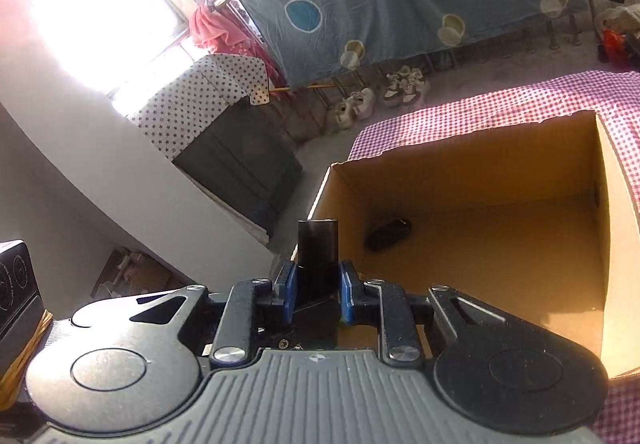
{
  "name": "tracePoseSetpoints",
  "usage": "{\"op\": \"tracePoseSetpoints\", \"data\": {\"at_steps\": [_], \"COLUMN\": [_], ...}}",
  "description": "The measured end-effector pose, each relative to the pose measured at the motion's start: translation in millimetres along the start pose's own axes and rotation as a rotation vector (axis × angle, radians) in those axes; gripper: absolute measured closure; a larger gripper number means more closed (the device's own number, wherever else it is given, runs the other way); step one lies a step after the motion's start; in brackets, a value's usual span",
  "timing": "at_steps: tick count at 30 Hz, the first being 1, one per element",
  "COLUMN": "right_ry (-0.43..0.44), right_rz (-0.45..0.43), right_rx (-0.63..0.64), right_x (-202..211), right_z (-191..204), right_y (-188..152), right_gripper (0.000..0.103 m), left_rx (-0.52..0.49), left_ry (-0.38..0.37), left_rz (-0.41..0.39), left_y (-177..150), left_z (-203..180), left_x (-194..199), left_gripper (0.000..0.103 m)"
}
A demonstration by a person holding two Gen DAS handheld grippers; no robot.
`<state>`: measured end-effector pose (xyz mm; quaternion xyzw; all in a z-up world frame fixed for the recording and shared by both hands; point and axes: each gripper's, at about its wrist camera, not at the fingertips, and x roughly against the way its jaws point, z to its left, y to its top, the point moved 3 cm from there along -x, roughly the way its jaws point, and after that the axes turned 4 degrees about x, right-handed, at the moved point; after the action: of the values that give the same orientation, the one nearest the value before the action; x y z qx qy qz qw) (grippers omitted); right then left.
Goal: Organize rigid objects
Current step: 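Lift the black tube with the right gripper and carry it into the box, then open the right gripper to release the black tube in the box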
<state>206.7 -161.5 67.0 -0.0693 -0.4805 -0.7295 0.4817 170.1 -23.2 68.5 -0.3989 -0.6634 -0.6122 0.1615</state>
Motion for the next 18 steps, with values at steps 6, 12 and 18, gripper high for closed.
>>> {"op": "tracePoseSetpoints", "data": {"at_steps": [6, 12, 18], "right_ry": [-0.015, -0.048, -0.080], "right_rz": [0.246, 0.393, 0.494], "right_rx": [-0.071, -0.080, -0.096], "right_x": [-72, -119, -156], "right_z": [-23, -36, -45], "right_y": [21, 15, 16], "right_gripper": [0.079, 0.079, 0.077], "left_rx": [0.013, 0.059, 0.052], "left_ry": [0.062, 0.080, 0.078], "left_rz": [0.116, 0.234, 0.249], "left_y": [-5, -11, -10], "left_z": [31, 52, 51], "left_x": [-44, -72, -71], "left_gripper": [0.082, 0.081, 0.070]}}
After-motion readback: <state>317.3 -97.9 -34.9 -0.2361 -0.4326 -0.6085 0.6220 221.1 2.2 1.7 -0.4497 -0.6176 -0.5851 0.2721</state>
